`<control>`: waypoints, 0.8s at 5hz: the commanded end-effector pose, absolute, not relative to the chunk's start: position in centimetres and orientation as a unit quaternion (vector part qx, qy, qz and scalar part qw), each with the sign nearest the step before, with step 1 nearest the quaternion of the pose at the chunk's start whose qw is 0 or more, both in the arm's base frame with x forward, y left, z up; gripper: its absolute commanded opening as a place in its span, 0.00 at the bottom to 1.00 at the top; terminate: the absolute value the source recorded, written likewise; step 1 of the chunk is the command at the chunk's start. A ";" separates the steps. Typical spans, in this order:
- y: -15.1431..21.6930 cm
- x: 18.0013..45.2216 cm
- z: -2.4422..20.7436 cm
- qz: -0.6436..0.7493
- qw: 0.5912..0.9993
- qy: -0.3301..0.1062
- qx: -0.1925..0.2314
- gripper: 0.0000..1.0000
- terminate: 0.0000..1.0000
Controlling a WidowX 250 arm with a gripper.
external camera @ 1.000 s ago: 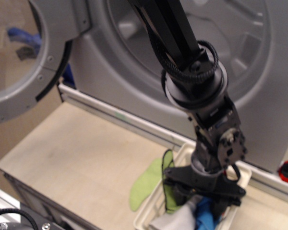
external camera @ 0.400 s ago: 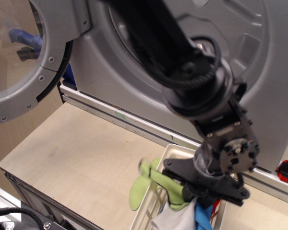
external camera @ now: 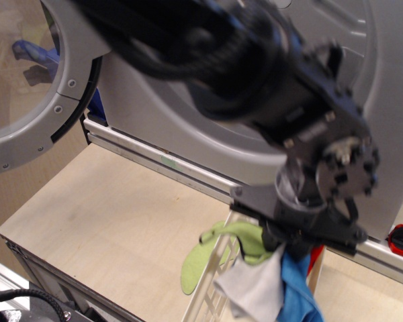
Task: Put clothes in laundry machine
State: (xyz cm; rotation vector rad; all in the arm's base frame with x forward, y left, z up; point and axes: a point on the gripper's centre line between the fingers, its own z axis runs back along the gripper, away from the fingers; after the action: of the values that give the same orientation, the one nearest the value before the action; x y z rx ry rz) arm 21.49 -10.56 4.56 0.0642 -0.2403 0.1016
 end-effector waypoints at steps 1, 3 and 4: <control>-5.3 21.7 11.4 0.051 0.977 -0.205 0.022 0.00 0.00; -0.3 24.6 13.4 0.079 0.969 -0.234 0.005 0.00 0.00; -0.1 26.4 12.7 0.078 0.966 -0.245 -0.013 0.00 0.00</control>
State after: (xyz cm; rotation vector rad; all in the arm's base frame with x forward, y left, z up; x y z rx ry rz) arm 26.18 -0.21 11.25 -0.0313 -0.4382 0.1580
